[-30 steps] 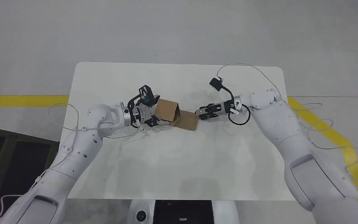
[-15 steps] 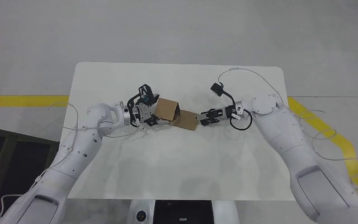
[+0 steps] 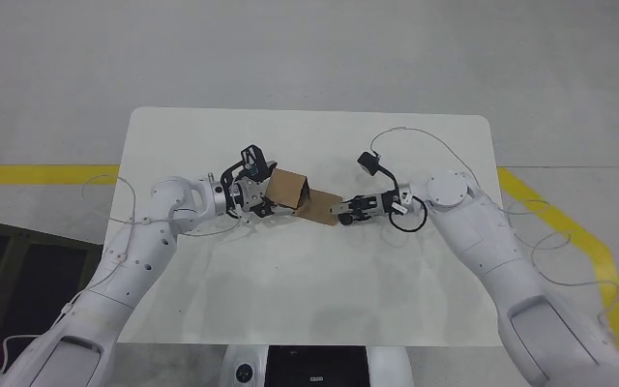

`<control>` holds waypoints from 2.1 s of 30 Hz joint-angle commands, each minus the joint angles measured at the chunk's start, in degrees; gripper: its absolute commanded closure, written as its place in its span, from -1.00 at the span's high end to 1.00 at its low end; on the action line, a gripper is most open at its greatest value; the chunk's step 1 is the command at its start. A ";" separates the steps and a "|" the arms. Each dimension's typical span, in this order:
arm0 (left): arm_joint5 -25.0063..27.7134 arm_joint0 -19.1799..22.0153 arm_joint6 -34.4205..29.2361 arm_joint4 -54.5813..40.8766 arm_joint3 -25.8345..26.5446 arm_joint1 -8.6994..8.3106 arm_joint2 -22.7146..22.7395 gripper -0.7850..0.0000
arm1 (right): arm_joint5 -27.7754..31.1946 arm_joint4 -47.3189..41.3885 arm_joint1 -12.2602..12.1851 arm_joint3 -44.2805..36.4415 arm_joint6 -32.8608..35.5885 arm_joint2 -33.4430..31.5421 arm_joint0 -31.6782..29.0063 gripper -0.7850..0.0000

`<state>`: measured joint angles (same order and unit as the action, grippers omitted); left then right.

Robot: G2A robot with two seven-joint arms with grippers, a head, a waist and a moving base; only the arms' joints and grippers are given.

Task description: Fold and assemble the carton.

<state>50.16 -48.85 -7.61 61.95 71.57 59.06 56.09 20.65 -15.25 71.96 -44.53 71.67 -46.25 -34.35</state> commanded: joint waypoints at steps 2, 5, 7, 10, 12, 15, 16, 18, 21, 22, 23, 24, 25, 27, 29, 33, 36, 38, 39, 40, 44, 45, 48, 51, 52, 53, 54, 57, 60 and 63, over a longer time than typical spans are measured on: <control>0.09 -0.07 -0.06 0.19 0.08 0.03 0.08 1.00 | 0.39 -0.98 0.36 0.42 -0.24 0.00 0.46 -0.11; 0.07 -0.16 -0.30 0.19 0.12 0.06 0.17 1.00 | 1.09 -2.32 0.61 0.72 -0.40 -0.36 0.80 -0.12; 0.05 -0.26 -0.41 0.14 0.14 0.08 0.22 1.00 | 1.61 -3.16 0.74 0.85 -0.43 -0.62 0.93 -0.11; 0.00 -0.34 -0.55 0.10 0.22 0.14 0.26 1.00 | 1.99 -4.31 0.90 0.91 -0.60 -1.07 1.20 -0.10; 0.10 -0.35 -0.63 0.13 0.24 0.16 0.28 1.00 | 2.23 -4.95 0.99 0.64 -0.52 -1.34 1.44 -0.10; -0.01 -0.37 -0.62 0.15 0.19 0.23 0.33 1.00 | 2.39 -5.43 1.11 0.57 -0.35 -1.50 1.52 -0.09; -0.01 -0.37 -0.62 0.17 0.18 0.25 0.33 1.00 | 2.36 -4.81 1.13 0.67 -0.21 -1.35 1.70 -0.09; 0.00 -0.36 -0.61 0.21 0.14 0.29 0.35 1.00 | 1.93 -3.02 1.14 1.39 -0.06 -0.91 2.10 -0.08; 0.05 -0.34 -0.62 0.26 0.09 0.34 0.40 1.00 | 1.96 -0.26 1.09 2.53 -0.35 -0.45 2.69 -0.07; -0.01 -0.34 -0.60 0.25 0.06 0.35 0.45 1.00 | 2.00 -0.10 1.08 2.84 -0.50 -0.49 2.63 -0.07; -0.03 -0.34 -0.63 0.29 0.04 0.36 0.49 1.00 | 1.98 0.02 1.05 3.16 -0.63 -0.57 2.60 -0.07; -0.02 -0.33 -0.67 0.36 0.02 0.36 0.54 1.00 | 2.02 0.18 1.01 3.39 -0.77 -0.69 2.60 -0.06; -0.06 -0.36 -0.64 0.36 0.00 0.37 0.62 1.00 | 2.02 0.35 0.94 3.60 -0.91 -0.84 2.60 -0.06; -0.06 -0.44 -0.64 0.38 -0.01 0.37 0.73 1.00 | 1.91 0.92 0.79 3.78 -1.28 -1.10 2.63 -0.05; -0.01 -0.53 -0.70 0.41 0.12 0.38 0.80 1.00 | 1.64 1.27 0.71 3.60 -1.59 -1.26 2.51 -0.04; 0.05 -0.77 -0.80 0.51 0.44 0.39 0.90 1.00 | 1.22 1.90 0.95 3.01 -2.91 -0.88 2.02 -0.03; 0.17 -0.93 -0.80 0.55 0.73 0.40 1.00 1.00 | 0.49 1.91 1.39 2.70 -3.29 -0.26 1.92 -0.02; 0.18 -1.08 -0.87 0.55 0.89 0.39 1.12 1.00 | 0.31 1.89 1.71 3.00 -3.71 0.15 1.86 -0.01; 0.18 -1.16 -0.96 0.63 0.97 0.37 1.21 1.00 | 0.25 1.69 1.89 3.13 -3.89 0.32 1.85 -0.01; 0.20 -1.26 -1.01 0.66 1.06 0.34 1.31 1.00 | 0.25 1.45 2.09 3.19 -3.98 0.50 1.87 0.00; 0.21 -1.79 -1.22 0.73 1.44 0.21 1.81 1.00 | 0.58 -0.33 2.87 3.44 -4.32 0.83 2.07 0.03; 0.24 -1.92 -1.28 0.73 1.56 0.17 1.94 1.00 | 0.75 -0.74 3.03 3.53 -4.36 0.84 2.18 0.04; 0.27 -2.24 -1.59 0.73 1.87 0.09 2.26 1.00 | 1.36 -2.03 3.34 3.79 -4.27 0.55 2.55 0.06; 0.36 -2.52 -1.86 0.66 2.21 0.03 2.48 1.00 | 2.18 -2.97 3.44 3.70 -4.00 0.03 2.91 0.07; 0.39 -2.60 -1.93 0.64 2.31 0.02 2.53 1.00 | 2.41 -3.24 3.45 3.59 -3.79 -0.15 2.99 0.06; 0.41 -2.66 -2.08 0.72 2.44 0.01 2.56 1.00 | 2.62 -3.61 3.46 3.39 -3.57 -0.33 3.04 0.09; 0.43 -2.73 -2.07 0.75 2.60 0.00 2.59 1.00 | 2.78 -3.84 3.48 3.07 -3.23 -0.46 3.14 0.11; 0.53 -2.95 -2.13 0.80 2.86 0.02 2.56 1.00 | 3.04 -4.41 3.56 2.32 -2.64 -0.70 3.17 0.15; 0.50 -3.05 -2.24 0.83 3.06 0.05 2.51 1.00 | 3.16 -4.95 3.76 1.58 -1.89 -0.62 3.08 0.17; 0.43 -3.10 -2.36 0.84 3.15 0.07 2.54 1.00 | 3.40 -5.94 4.09 1.07 -1.26 -0.46 2.99 0.19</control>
<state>50.62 -51.94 -9.92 62.78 74.70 59.13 58.61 23.93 -20.83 75.94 -43.32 70.27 -46.76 -31.35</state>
